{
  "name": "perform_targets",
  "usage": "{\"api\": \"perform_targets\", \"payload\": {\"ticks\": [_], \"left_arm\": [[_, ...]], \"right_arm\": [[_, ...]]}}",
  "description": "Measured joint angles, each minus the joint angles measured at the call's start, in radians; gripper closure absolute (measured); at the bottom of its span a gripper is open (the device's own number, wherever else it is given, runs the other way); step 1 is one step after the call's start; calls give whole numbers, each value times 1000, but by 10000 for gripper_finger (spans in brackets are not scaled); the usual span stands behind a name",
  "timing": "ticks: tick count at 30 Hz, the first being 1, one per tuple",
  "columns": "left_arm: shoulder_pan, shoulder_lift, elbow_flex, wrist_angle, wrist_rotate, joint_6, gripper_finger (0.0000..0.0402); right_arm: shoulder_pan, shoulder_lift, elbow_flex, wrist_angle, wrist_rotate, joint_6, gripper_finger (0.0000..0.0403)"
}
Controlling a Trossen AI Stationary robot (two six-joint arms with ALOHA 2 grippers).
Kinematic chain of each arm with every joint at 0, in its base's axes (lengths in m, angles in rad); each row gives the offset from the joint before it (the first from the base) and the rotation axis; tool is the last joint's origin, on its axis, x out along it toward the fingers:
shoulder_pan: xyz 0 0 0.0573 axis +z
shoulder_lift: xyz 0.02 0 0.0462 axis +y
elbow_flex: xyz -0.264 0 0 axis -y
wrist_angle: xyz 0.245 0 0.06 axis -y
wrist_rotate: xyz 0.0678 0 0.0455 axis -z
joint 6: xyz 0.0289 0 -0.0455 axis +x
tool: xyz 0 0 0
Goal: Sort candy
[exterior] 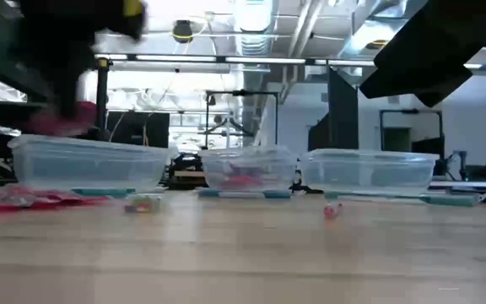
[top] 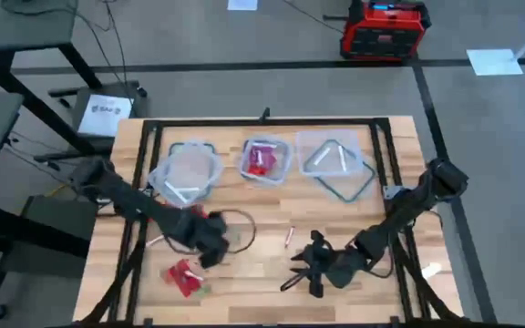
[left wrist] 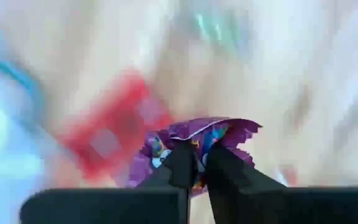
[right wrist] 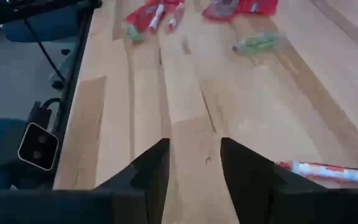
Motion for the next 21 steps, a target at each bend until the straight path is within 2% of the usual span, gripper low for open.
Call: {"api": "perform_targets", "payload": {"ticks": [3,9,13,17,21], "left_arm": [[104,-2,22,121,-100,158,391],[320,10,23,500,-96,460,391],[435,11,23,653,-95,582,391],[523,10,23,716,-93,613,384],[562,10,24,750,-72,704,352]], "right_arm": [[0,0,0,0,0,0,271],[0,0,0,-2,-2,0,271],[2,0,0,-27,-4,-1,271],[9,0,0,-35,-1,-3,271],[9,0,0,-38,20,-20,271]]}}
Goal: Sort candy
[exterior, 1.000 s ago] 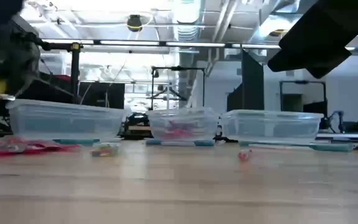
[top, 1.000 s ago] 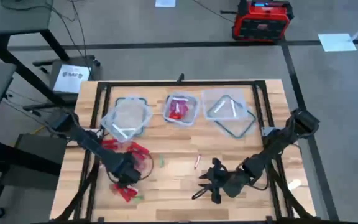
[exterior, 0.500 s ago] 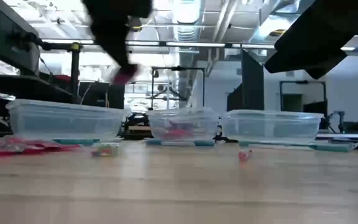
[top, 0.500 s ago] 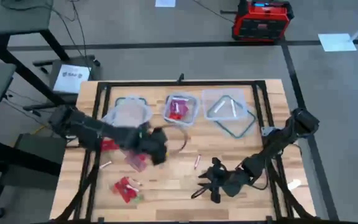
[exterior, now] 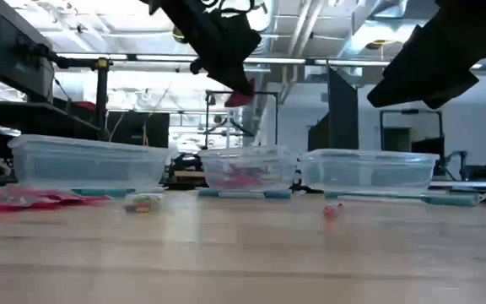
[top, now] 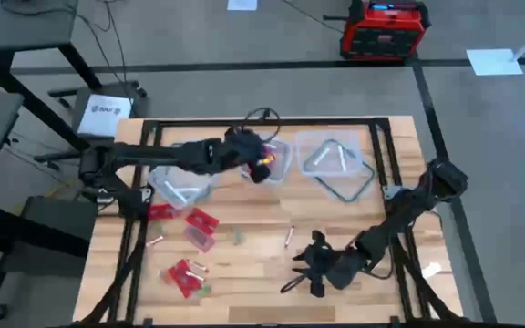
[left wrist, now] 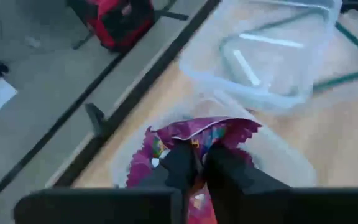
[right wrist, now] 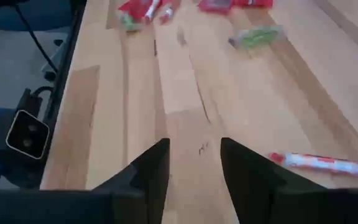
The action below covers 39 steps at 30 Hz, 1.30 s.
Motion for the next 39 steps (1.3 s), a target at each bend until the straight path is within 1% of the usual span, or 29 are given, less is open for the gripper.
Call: {"api": "perform_targets", "payload": {"ticks": [5,9,12,16,18,21,23,27,30,33,35,37,39], "left_arm": [[11,0,0,-1,2,51,287],[-10,-9,0,-54,1,34,247],[-56,-39,0,-154,3,-12,239],[-147,-78,0,-330,2,-161,241],[-209,-91,0,-367,1,-236,243],[-323,-117,-2,-386,-3,-286,243],[-403,-136,-12,-380,-44,-316,244],[-548,-171,-62,-374,-182,-432,244],[-621,-178,-108,-400,-219,-544,244],[-667,-176,-150,-420,-220,-653,244],[-685,-176,-167,-411,-238,-682,244],[-696,-175,-175,-405,-308,-692,244],[-703,-175,-175,-389,-407,-690,244]], "right_arm": [[0,0,0,0,4,-6,271],[0,0,0,0,7,-6,271],[0,0,0,0,7,-6,271],[0,0,0,1,7,-6,271],[0,0,0,1,7,-6,271],[-1,0,0,1,7,-6,271],[-3,0,0,6,7,-6,271],[-22,0,0,9,7,-6,271],[-38,0,0,25,6,7,271],[-51,0,0,47,3,40,271],[-59,0,0,55,0,61,271],[-70,0,0,73,0,53,271],[-94,0,0,109,-3,-12,271]]}}
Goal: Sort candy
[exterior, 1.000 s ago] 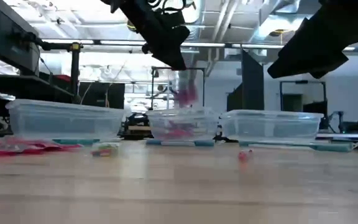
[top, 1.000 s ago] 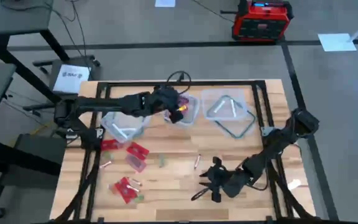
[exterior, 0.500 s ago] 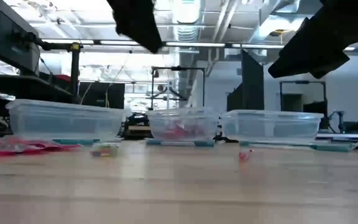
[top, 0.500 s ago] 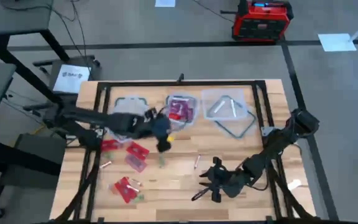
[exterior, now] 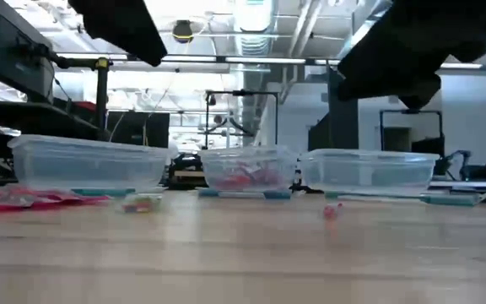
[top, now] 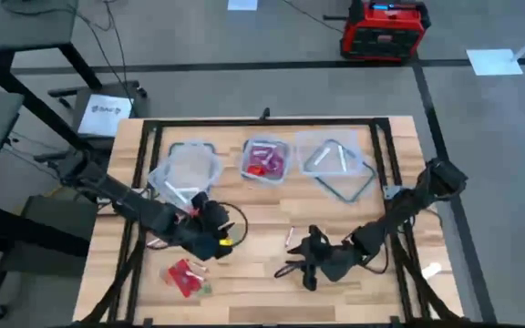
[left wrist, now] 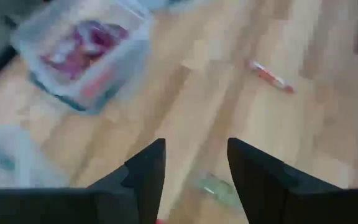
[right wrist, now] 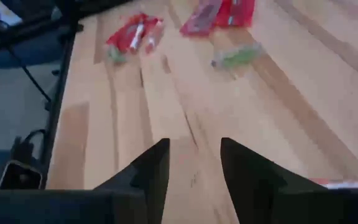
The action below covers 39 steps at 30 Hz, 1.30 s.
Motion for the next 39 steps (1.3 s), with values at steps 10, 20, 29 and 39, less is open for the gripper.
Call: {"api": "perform_targets", "payload": {"ticks": [10,20,29,39], "left_arm": [[-13,-49,6,-55,-86,-32,244],[-25,-7,7,-99,120,-154,244],[99,203,8,64,429,-326,244],[136,307,8,65,522,-506,244]], "right_arm": [[-195,0,56,180,-235,-295,271],[-179,0,91,19,-218,-309,271],[15,-72,92,-120,131,-289,271],[93,-65,90,-240,198,-221,271]]}}
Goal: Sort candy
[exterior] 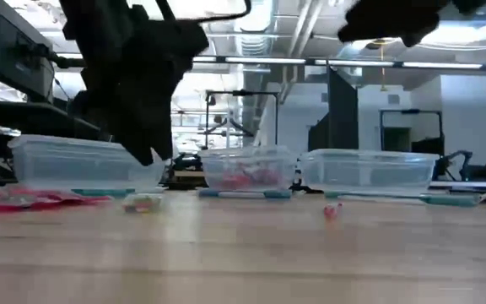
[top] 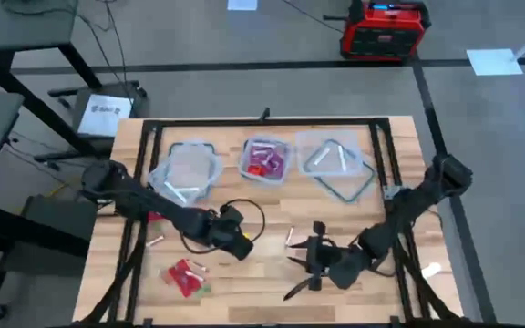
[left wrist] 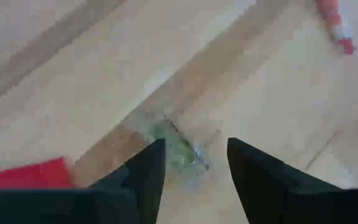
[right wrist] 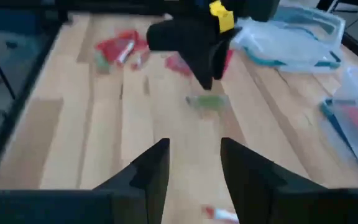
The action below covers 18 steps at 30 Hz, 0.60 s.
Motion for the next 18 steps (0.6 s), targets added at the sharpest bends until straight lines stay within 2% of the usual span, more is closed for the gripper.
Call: {"api": "perform_targets", "payload": {"ticks": [13,16,18], "left_arm": [[13,166,5,47,7,10,247],[15,179,6,35,14,35,276],[15,176,5,14,19,43,320]], "right_arm": [[-15,0,-3,-16,13,0,271],[-20,0,-26,-5,13,4,271],[-21,1,-44,-2,13,25,271]]}}
